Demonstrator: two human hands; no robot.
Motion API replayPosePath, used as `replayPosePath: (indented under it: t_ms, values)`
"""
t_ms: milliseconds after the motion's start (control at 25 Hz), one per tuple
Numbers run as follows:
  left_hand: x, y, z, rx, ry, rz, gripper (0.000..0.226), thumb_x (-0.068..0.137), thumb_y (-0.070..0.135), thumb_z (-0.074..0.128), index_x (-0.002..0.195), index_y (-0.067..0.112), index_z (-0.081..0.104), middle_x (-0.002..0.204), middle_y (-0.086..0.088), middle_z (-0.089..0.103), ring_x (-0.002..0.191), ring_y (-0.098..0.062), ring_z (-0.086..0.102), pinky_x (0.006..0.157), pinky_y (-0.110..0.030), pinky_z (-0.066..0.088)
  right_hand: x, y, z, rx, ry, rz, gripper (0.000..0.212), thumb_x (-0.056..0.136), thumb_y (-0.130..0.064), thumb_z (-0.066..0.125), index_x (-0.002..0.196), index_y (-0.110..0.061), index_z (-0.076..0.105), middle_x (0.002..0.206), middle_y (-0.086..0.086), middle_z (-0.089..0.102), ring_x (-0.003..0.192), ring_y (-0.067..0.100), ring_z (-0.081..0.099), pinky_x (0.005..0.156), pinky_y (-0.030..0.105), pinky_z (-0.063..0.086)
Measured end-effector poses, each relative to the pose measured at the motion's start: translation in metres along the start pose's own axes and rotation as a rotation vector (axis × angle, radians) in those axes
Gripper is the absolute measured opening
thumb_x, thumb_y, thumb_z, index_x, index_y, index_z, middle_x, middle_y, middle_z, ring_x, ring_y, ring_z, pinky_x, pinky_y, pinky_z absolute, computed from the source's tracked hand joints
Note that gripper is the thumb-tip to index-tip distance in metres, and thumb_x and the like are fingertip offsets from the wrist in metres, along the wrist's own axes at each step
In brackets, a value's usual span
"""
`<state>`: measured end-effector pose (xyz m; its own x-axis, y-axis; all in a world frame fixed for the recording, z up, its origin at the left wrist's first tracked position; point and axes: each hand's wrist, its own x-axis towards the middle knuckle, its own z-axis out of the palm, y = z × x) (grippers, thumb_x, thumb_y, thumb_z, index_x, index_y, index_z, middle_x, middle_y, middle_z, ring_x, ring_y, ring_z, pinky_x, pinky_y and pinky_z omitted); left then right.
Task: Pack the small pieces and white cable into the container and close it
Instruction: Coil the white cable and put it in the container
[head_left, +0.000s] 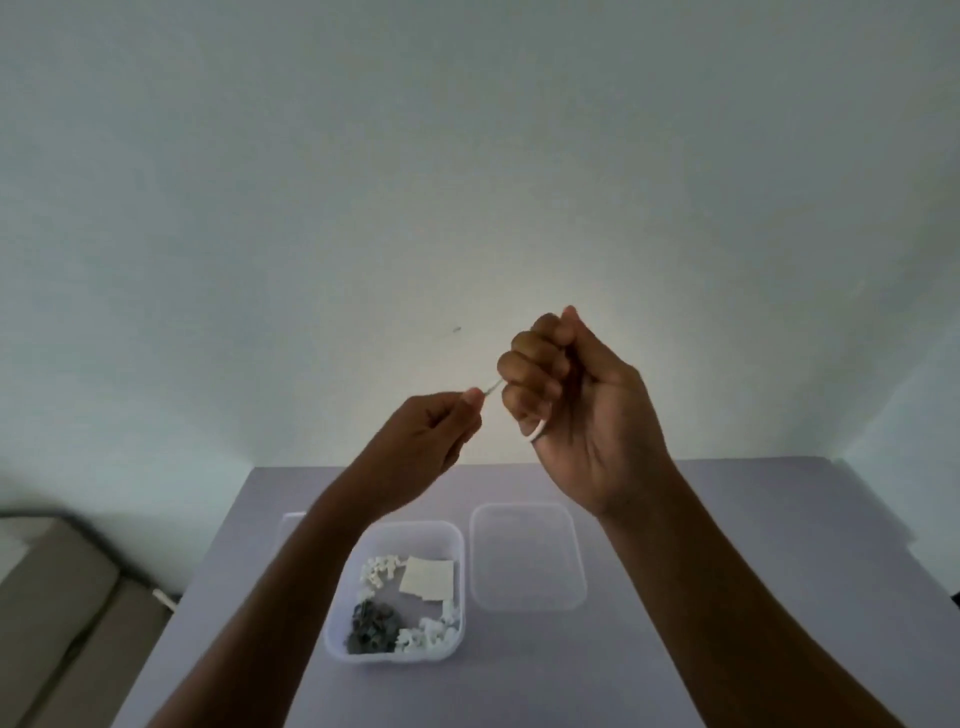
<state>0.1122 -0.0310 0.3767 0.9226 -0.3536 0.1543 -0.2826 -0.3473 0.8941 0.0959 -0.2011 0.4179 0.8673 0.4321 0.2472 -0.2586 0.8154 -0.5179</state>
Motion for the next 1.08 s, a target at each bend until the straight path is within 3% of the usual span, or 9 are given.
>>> replayPosePath:
  t_ms: [120,200,360,440,600,720,800,960,1080]
  values:
    - [-0.019,0.006,-0.008,0.246,-0.087,0.052,0.047,0.098,0.047,0.038,0.062,0.018,0.042,0.052,0.009,0.036,0.048,-0.005,0.031,0.05,-0.017,0.029,0.033,0.011,-0.005,-0.199,0.151,-0.333,0.033,0.106,-0.029,0.033,0.078,-0.016,0.047,0.066,-0.001,0.04,0.059,0.013,0.039,0.058,0.026,0.036]
    - [-0.025,0.014,-0.026,0.345,-0.082,0.1,0.049,0.096,0.05,0.041,0.061,0.014,0.042,0.053,0.006,0.035,0.05,-0.005,0.031,0.051,-0.019,0.029,0.05,0.027,-0.021,-0.756,0.274,-0.409,0.033,0.106,-0.026,0.033,0.079,-0.014,0.046,0.064,0.0,0.045,0.058,0.014,0.044,0.059,0.027,0.037]
    - [-0.025,0.015,-0.071,0.363,-0.121,0.099,0.046,0.09,0.049,0.056,0.061,0.014,0.062,0.05,-0.009,0.04,0.048,-0.015,0.035,0.051,-0.025,0.031,0.055,0.061,-0.036,-1.579,0.135,0.01,0.04,0.104,-0.042,0.035,0.078,-0.014,0.049,0.061,-0.004,0.053,0.052,0.007,0.048,0.058,0.03,0.04]
    - [-0.024,0.005,-0.094,0.195,-0.104,0.055,0.034,0.088,0.043,0.065,0.065,0.019,0.068,0.048,-0.005,0.039,0.047,-0.017,0.032,0.048,-0.026,0.029,0.051,0.065,-0.031,-1.451,0.039,0.228,0.047,0.103,-0.046,0.033,0.075,-0.013,0.047,0.058,-0.003,0.048,0.046,0.008,0.043,0.052,0.027,0.035]
    - [-0.016,-0.026,-0.107,-0.194,0.077,0.079,0.037,0.079,0.047,0.068,0.065,0.013,0.064,0.049,0.001,0.031,0.044,-0.012,0.023,0.045,-0.02,0.022,0.042,0.064,-0.013,-0.59,-0.151,0.629,0.05,0.099,-0.055,0.032,0.07,-0.015,0.04,0.054,0.0,0.026,0.045,0.011,0.021,0.043,0.024,0.015]
    - [-0.016,-0.045,-0.08,-0.148,0.103,0.026,0.045,0.089,0.053,0.053,0.058,0.022,0.05,0.049,0.002,0.034,0.043,-0.012,0.026,0.044,-0.021,0.023,0.051,0.069,0.01,0.013,-0.131,0.357,0.044,0.102,-0.047,0.033,0.072,-0.016,0.045,0.053,-0.004,0.033,0.044,0.008,0.024,0.042,0.019,0.024]
    - [-0.025,-0.053,-0.071,0.033,0.032,-0.015,0.05,0.096,0.054,0.043,0.058,0.022,0.045,0.049,0.006,0.036,0.044,-0.009,0.029,0.046,-0.025,0.026,0.066,0.068,0.016,0.057,-0.02,-0.043,0.04,0.105,-0.04,0.031,0.075,-0.017,0.046,0.059,-0.003,0.038,0.049,0.01,0.032,0.049,0.022,0.031]
    - [-0.049,-0.043,-0.088,0.359,-0.076,0.032,0.052,0.094,0.052,0.044,0.059,0.014,0.046,0.05,0.008,0.037,0.048,-0.004,0.034,0.051,-0.017,0.031,0.093,0.08,-0.02,-0.967,0.219,-0.444,0.034,0.103,-0.035,0.035,0.077,-0.016,0.044,0.065,0.002,0.047,0.054,0.017,0.045,0.055,0.027,0.039]
    - [-0.057,-0.024,-0.12,0.431,-0.048,0.087,0.046,0.091,0.046,0.056,0.061,0.011,0.055,0.051,0.006,0.04,0.049,-0.004,0.036,0.051,-0.019,0.031,0.088,0.107,-0.05,-1.673,0.149,-0.069,0.041,0.102,-0.042,0.038,0.075,-0.012,0.048,0.067,0.006,0.055,0.058,0.019,0.051,0.061,0.042,0.046]
